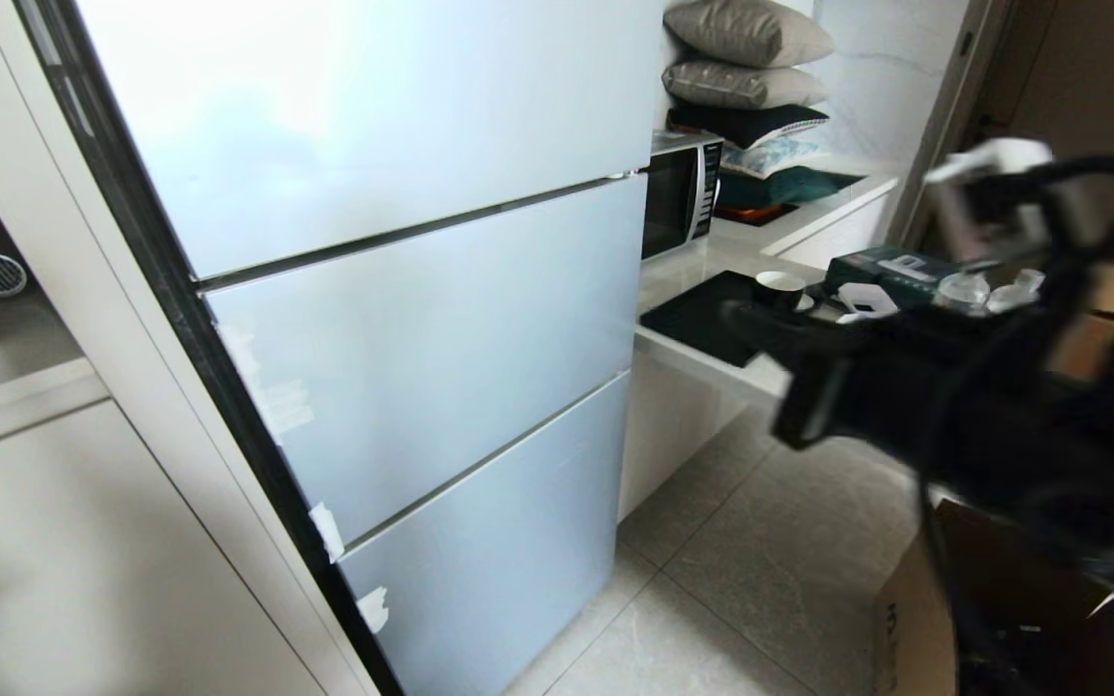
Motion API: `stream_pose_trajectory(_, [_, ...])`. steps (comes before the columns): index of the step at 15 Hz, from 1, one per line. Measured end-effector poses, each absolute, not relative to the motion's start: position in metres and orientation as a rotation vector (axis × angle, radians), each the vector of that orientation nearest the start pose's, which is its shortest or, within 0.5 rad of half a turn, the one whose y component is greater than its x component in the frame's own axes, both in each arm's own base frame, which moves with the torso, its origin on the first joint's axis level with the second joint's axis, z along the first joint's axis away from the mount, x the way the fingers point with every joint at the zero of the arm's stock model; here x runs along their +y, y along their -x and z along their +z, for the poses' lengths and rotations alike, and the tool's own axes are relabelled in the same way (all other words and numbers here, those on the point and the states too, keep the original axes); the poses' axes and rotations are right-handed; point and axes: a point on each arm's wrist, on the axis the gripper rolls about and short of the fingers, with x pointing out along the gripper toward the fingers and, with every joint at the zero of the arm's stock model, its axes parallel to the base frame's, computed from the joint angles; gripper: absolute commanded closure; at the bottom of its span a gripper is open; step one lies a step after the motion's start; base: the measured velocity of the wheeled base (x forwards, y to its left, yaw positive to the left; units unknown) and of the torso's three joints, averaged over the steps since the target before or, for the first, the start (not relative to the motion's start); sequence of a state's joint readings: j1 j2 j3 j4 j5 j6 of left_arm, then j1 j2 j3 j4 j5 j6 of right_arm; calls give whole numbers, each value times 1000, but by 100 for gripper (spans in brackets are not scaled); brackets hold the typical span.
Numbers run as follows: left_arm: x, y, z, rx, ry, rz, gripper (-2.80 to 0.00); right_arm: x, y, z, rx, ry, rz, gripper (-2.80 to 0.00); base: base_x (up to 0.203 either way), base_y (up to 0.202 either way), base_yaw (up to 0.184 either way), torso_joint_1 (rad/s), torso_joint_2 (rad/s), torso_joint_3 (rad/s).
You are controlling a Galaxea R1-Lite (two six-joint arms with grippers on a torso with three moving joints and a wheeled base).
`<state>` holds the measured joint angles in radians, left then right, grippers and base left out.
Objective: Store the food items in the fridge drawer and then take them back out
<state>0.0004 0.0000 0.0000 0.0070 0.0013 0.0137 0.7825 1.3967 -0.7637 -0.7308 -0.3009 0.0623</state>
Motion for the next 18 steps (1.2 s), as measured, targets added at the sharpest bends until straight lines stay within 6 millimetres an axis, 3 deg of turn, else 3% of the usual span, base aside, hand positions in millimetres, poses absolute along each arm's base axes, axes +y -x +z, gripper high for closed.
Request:
stream_pose_trajectory(2, [0,23,75,7,-13,2,0,85,-132,255,-88,-74,253,0,0,0,0,0,0,0])
stream_pose_trajectory(3, [0,23,75,7,-14,2,0,50,-110,239,-77,-39,148,0,0,0,0,0,0,0])
stream_pose_trajectory(5, [0,23,75,7,-14,1,0,10,-65,193,-28,20,1,0,0,0,0,0,0,0])
stream_pose_trajectory(7, [0,23,75,7,-14,1,0,-1,-23,148,11,54,-52,0,0,0,0,0,0,0])
stream_pose_trajectory(9, [0,23,75,7,-13,2,0,-1,3,114,32,93,-14,0,0,0,0,0,0,0])
stream_pose_trajectory(12, [0,23,75,6,-12,1,0,1,18,81,57,128,37,0,0,0,0,0,0,0])
stream_pose_trajectory(18, [0,23,75,6,-12,2,0,1,23,76,-1,56,28,0,0,0,0,0,0,0])
